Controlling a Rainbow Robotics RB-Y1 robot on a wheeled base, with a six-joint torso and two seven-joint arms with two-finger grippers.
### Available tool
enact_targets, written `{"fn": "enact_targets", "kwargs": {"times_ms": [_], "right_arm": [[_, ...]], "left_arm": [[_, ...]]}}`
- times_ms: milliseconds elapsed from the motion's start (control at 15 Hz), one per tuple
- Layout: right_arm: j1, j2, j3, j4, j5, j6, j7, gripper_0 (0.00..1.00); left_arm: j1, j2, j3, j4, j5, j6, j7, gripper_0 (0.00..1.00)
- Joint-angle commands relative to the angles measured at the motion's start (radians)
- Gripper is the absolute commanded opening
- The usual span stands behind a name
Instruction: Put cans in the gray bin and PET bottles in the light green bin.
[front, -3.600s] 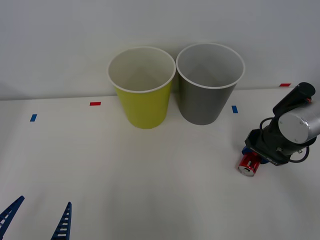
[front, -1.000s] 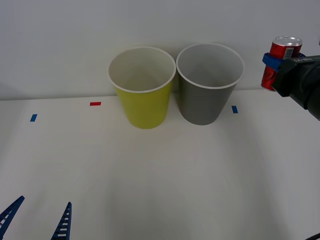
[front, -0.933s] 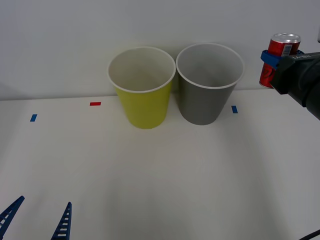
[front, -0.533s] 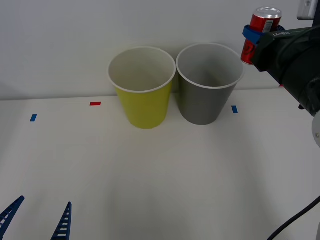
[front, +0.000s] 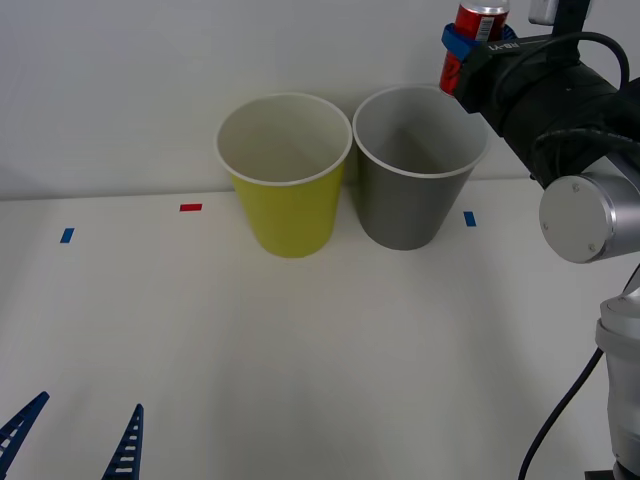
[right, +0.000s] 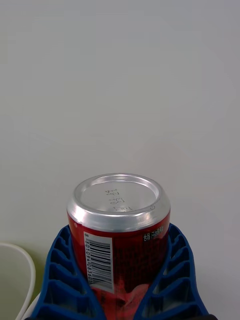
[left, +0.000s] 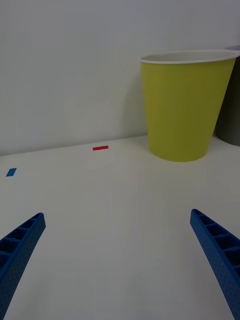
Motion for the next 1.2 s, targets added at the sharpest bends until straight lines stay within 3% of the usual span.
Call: {"fn": "enact_targets", "kwargs": {"times_ms": [67,867,1200], "right_arm": [[-0.007,-0.023,0.033,0.044,0.001,-0.061,-0.020,0.00],[-0.067,-0.084,0.117,0.211,-0.007,-0.263,-0.054,0.00],[-0.070,-0.084,0.121,0.223,0.016,-0.269,-0.056,0.00]], "left_arm": [[0.000,0.000,0.000,0.000,0.000,0.000,0.000,1.00],[0.000,0.000,0.000,0.000,0.000,0.000,0.000,1.00],[0.000,0.000,0.000,0.000,0.000,0.000,0.000,1.00]]}}
